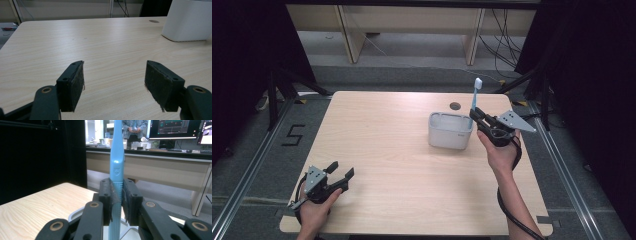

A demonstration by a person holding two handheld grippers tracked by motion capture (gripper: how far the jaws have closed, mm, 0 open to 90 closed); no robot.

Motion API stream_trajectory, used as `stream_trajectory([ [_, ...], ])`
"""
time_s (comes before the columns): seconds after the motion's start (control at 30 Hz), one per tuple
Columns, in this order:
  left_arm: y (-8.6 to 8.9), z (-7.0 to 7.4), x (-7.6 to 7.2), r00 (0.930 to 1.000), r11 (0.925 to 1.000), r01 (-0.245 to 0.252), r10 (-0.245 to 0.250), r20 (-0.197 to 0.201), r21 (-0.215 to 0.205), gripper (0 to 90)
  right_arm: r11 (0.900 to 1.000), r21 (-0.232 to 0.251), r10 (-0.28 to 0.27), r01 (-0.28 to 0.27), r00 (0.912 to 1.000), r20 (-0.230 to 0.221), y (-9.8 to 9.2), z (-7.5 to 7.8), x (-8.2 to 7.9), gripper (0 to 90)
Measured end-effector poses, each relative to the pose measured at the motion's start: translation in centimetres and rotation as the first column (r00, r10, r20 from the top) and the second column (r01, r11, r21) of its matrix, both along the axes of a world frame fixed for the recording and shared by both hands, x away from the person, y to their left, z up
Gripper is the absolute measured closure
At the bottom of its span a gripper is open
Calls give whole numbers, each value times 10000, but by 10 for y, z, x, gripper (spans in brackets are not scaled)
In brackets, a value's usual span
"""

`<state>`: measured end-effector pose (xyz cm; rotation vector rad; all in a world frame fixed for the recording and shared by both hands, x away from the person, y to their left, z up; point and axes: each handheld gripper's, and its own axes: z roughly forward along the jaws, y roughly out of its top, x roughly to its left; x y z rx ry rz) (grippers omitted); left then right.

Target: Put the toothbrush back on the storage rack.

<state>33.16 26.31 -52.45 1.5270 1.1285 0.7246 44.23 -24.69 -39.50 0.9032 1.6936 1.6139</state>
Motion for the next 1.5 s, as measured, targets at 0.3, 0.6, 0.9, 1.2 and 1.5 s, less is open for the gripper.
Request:
stream_trajectory([
  [0.3, 0, 0, 0, 10000, 10000, 26, -26, 8, 7, 313, 9997, 183, -134, 139, 9995, -269, 2, -2, 4, 792],
  [0.6, -1, 0, 0, 10000, 10000, 34, -34, 5, -5, 314, 9997, 53, -258, 259, 9996, -91, 1, -6, 12, 792],
  [0.9, -1, 0, 0, 10000, 10000, 24, -24, -17, 6, 314, 9993, 67, -369, 369, 9993, -33, 3, -8, 16, 792],
  [1.2, -1, 0, 0, 10000, 10000, -7, 7, -95, 33, 315, 9990, -22, -447, 446, 9986, -265, 2, -12, 19, 792],
  [1.5, -1, 0, 1, 10000, 10000, 17, -17, -15, -56, 313, 9989, -27, -470, 470, 9987, -219, 3, -18, 22, 791],
])
